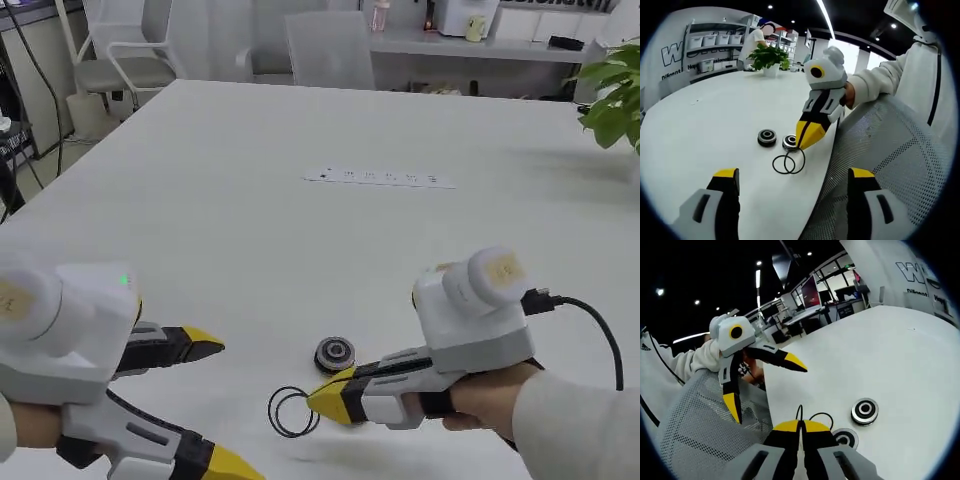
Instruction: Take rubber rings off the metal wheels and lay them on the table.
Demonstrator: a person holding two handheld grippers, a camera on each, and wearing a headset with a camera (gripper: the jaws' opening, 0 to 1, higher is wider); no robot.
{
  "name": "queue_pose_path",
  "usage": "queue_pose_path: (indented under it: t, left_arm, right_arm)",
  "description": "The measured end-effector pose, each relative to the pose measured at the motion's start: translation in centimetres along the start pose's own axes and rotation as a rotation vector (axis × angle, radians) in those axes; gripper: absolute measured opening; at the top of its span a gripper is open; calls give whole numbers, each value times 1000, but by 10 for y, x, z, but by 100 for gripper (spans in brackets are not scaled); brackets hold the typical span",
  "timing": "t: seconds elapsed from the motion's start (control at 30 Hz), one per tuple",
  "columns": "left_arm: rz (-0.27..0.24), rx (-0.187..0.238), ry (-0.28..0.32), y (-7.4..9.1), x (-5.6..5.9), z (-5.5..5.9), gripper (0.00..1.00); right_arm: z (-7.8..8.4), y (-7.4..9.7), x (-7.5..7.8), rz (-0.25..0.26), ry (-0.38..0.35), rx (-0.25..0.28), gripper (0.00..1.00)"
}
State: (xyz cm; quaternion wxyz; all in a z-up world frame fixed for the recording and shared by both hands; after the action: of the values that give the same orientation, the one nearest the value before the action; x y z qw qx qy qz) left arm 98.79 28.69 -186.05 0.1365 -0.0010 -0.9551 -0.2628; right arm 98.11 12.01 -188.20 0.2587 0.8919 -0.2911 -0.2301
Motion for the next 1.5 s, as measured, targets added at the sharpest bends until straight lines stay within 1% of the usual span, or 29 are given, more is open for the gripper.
queue_pose_path:
  t: [0.03, 0.13, 0.27, 0.33, 0.5, 0.63, 0.7, 0.93, 1.03, 1.17, 1.37, 1.4, 1.5]
  left_arm:
    - [0, 0, 0, 0, 0, 0, 87]
    - [-1, -1, 2, 0, 0, 0, 87]
    - [2, -7, 6, 0, 0, 1, 86]
    - [3, -9, 7, 0, 0, 1, 86]
    - [5, -10, 10, 0, 0, 2, 85]
    - [6, -12, 11, -1, 0, 2, 85]
    - [7, -14, 13, -1, 0, 2, 85]
    - [6, -14, 14, 0, -1, 2, 84]
    - [5, -12, 16, 0, -1, 2, 84]
    - [5, -12, 15, 0, -1, 2, 84]
    - [4, -13, 16, -1, -1, 2, 84]
    - [4, -13, 17, -1, -1, 2, 84]
    - [3, -11, 16, -1, -1, 2, 84]
  right_arm:
    - [2, -2, -1, 7, 23, -8, 0]
    - [5, -6, -4, 14, 57, -29, 0]
    - [9, -11, -4, 28, 87, -52, 0]
    - [9, -11, -3, 45, 99, -54, 0]
    - [9, -10, 2, 68, 90, -64, 2]
    - [10, -9, 6, 100, 100, -87, 4]
    - [10, -9, 7, 106, 105, -88, 6]
    - [8, -7, 9, 119, 119, -83, 5]
    - [5, -5, 12, 127, 114, -72, 5]
    - [0, -1, 17, 147, 94, -42, 6]
    - [-10, 9, 28, 182, 34, 30, 6]
    - [-10, 10, 28, 184, 30, 35, 6]
    - [-14, 14, 34, 196, -15, 75, 7]
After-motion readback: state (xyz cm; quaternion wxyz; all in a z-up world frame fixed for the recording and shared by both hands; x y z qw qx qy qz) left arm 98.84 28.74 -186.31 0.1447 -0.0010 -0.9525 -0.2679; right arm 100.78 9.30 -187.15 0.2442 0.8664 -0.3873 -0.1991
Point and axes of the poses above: the centre of the closed fingertips' face, and the gripper's own axes: y roughly backward along the fingers, x roughly to its right, z roughly out of its underside, the point moved 8 cm from there along y, roughly backward along the fingers, and after that the axes turned 13 degrees about z, right-handed, at the moved point
